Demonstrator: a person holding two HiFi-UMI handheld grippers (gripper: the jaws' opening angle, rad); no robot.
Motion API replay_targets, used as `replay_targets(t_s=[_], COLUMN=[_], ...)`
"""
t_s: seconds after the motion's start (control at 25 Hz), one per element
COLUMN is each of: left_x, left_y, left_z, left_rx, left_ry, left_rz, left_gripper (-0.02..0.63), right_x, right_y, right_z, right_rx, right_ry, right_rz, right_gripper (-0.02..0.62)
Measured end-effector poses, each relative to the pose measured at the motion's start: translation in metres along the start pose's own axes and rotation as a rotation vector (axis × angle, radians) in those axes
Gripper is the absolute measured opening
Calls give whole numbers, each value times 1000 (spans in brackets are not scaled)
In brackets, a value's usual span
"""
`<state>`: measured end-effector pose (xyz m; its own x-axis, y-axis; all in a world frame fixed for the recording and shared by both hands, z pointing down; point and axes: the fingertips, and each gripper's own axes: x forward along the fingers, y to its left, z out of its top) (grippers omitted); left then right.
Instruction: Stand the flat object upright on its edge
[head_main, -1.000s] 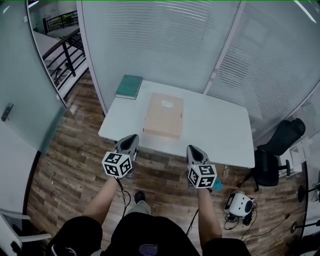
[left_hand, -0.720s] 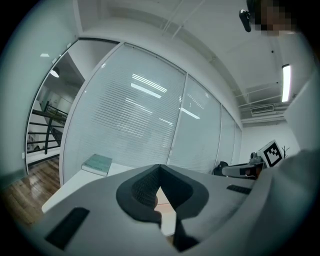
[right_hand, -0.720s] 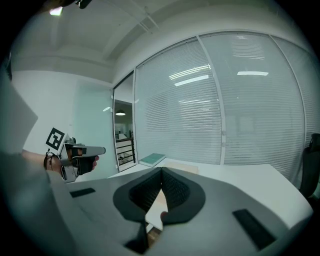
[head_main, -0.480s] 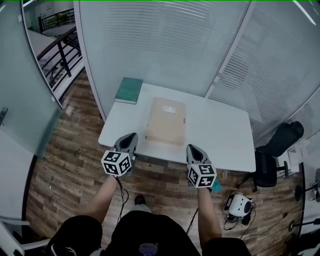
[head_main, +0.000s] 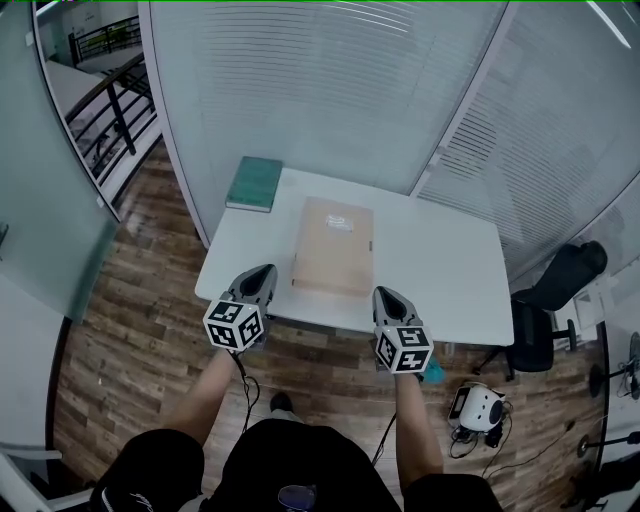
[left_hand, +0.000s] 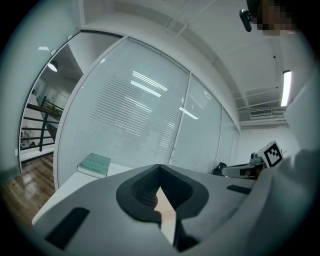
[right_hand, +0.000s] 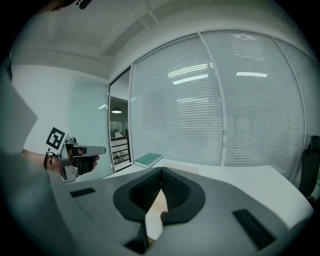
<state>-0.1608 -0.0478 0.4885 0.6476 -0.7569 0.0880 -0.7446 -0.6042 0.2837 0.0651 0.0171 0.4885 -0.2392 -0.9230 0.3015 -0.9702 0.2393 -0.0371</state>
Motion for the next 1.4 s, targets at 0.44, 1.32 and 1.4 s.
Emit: replay_targets(t_s=[0.44,1.32,1.4], left_x=[24,53,56], left_y=[12,50,51], left_z=[11,17,15], left_rx=[24,35,34], left_ry=[12,31,33], left_rz=[-12,-22,-23], left_gripper=[20,20,20], right_x=[25,75,76], right_y=[-11,-14,-17], right_z=[5,3,1], right_rx=[12,36,37], right_ry=[-1,12,15], right_rz=[-6,-16,-19], right_gripper=[21,21,21])
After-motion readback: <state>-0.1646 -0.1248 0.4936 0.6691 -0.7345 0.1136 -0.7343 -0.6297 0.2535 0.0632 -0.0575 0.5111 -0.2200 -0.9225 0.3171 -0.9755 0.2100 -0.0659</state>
